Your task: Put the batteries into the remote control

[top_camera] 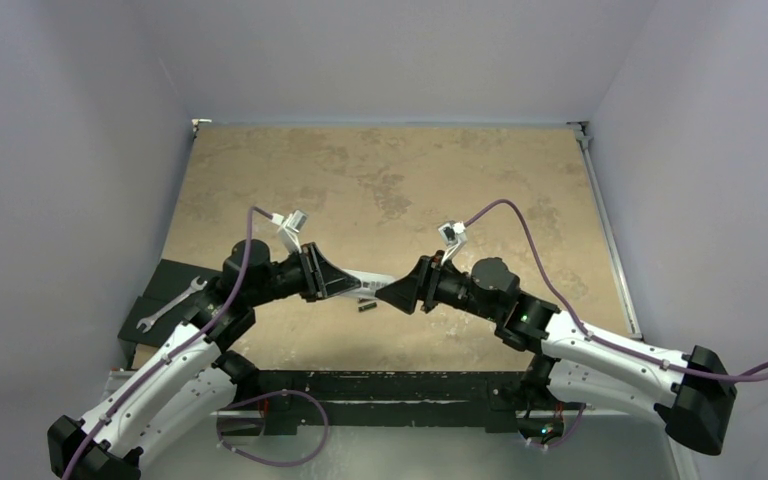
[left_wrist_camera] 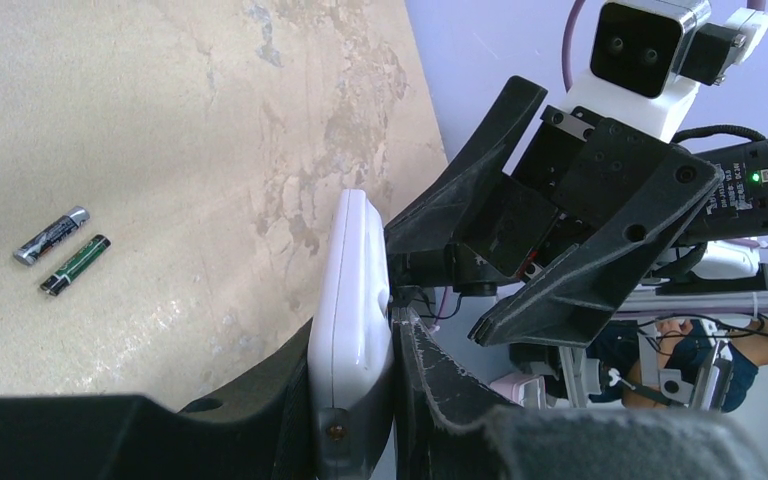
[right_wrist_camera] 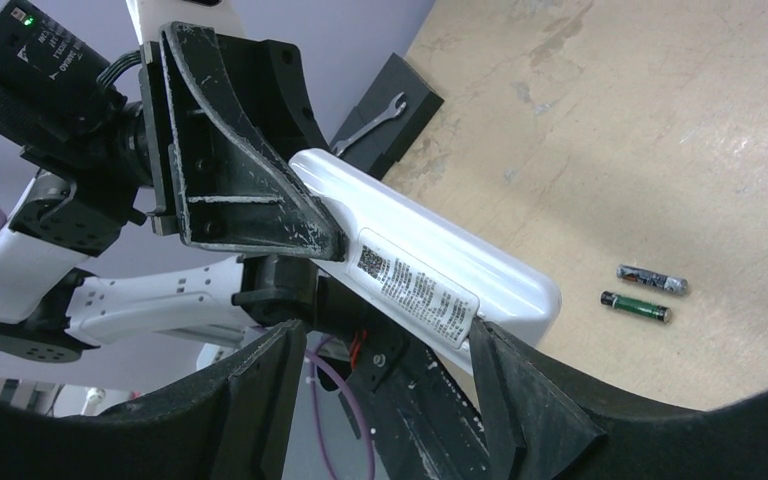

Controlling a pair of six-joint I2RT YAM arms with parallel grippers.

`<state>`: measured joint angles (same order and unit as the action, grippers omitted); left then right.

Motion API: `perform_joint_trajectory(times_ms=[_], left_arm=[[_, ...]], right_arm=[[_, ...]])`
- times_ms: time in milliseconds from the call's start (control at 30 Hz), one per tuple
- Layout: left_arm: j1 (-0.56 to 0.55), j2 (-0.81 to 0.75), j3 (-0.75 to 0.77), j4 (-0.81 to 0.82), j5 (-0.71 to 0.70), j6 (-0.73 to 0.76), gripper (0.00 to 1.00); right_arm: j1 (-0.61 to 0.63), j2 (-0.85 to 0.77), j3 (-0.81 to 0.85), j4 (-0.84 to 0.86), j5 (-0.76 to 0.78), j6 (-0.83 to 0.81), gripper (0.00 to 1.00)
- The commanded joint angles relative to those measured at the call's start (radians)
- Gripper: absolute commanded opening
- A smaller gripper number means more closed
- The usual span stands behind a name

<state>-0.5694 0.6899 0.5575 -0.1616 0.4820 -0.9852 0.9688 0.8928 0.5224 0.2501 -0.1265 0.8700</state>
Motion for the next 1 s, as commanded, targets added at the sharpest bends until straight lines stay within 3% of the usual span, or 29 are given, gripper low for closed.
perform_joint_trajectory(times_ms=[0, 367, 967], left_arm=[[-0.008, -0.009, -0.007, 0.144, 0.101, -0.050, 0.00], [-0.009, 0.002, -0.009, 0.132, 0.093, -0.039, 0.00], [-0.009, 0.011, 0.002, 0.020, -0.005, 0.027, 0.00]], right_arm=[[0.008, 0.012, 0.008, 0.102, -0.044, 0.001, 0.68], [0.011, 0.007, -0.013, 0.209, -0.112, 0.013, 0.67], [0.034, -0.009, -0.016, 0.209, -0.108, 0.004, 0.67]])
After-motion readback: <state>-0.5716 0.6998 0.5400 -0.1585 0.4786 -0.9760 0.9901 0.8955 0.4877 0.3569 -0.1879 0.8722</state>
